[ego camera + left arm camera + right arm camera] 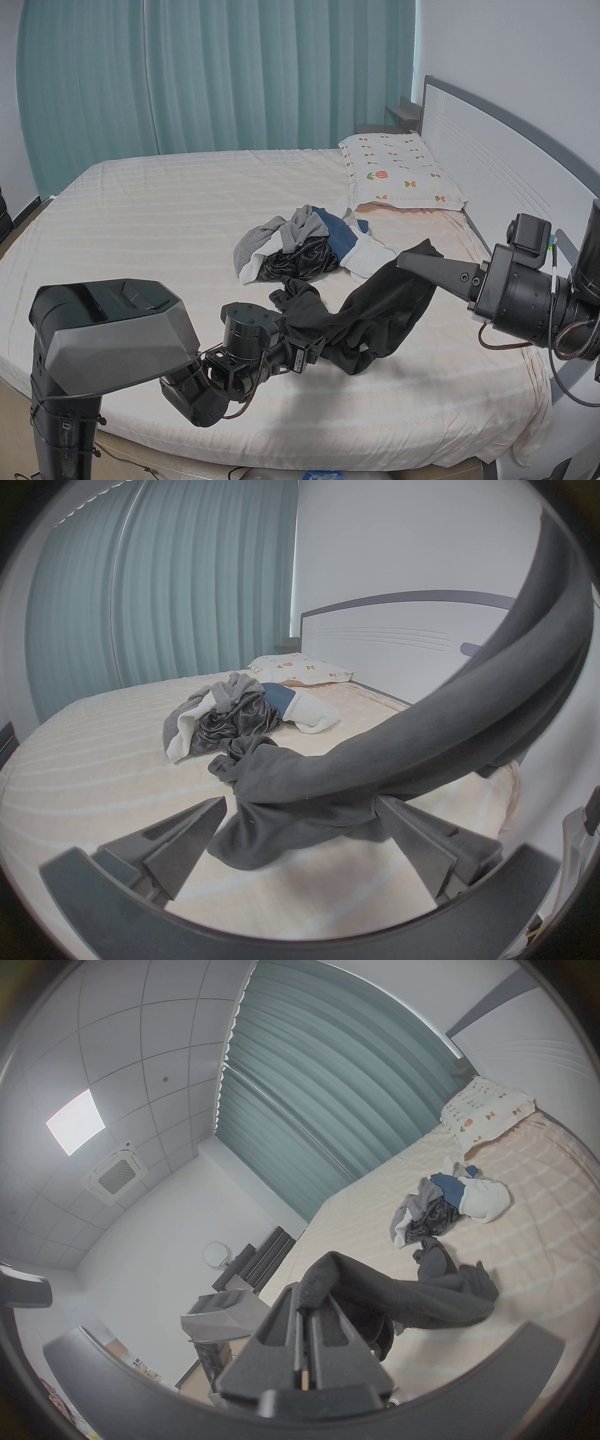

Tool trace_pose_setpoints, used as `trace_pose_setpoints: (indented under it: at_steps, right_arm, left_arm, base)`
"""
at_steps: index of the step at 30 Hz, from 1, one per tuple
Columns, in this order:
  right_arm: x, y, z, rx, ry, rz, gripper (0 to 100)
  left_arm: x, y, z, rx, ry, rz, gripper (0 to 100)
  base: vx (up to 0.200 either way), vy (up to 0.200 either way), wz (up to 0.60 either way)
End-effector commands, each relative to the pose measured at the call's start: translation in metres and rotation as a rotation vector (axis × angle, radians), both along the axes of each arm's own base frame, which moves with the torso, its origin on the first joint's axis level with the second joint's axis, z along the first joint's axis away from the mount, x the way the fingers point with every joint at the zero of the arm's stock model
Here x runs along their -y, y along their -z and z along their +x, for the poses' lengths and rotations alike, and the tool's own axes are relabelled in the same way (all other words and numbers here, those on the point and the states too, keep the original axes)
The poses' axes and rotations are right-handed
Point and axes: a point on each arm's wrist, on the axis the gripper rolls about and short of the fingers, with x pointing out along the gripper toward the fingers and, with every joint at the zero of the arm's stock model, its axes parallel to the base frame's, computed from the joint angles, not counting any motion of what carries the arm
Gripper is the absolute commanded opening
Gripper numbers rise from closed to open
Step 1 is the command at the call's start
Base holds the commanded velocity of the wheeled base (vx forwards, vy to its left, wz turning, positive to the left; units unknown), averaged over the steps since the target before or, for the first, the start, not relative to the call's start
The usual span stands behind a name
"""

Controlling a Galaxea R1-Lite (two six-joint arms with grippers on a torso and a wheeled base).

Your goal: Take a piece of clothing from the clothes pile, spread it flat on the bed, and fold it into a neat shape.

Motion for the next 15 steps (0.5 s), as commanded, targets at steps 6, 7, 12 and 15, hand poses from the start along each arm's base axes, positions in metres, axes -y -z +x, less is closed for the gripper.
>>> trace_pose_setpoints:
  at_steps: [6,7,12,15]
  right_arm:
    - [-0.001,-0.024,0.0,0.068,-0.002,0.051,0]
    - [-0.001,-0.025,0.001,0.075,-0.001,0.054,0]
    - [0.001,-0.033,0.005,0.101,0.017,0.067,0]
    - [0.007,-0.038,0.015,0.113,0.059,0.072,0]
  left_arm:
    - [0.001,0.028,0.02,-0.04,-0.063,-0.026,100]
    - [0.0,0.032,0.021,-0.046,-0.074,-0.024,100]
    - [-0.004,0.04,0.024,-0.077,-0.109,-0.048,100]
    - [-0.021,0.032,0.047,-0.054,-0.199,-0.121,100]
  base:
    - [0.0,0.0,0.0]
    - [0.0,0.0,0.0]
    - [0.0,0.0,0.0]
    - [0.0,0.0,0.0]
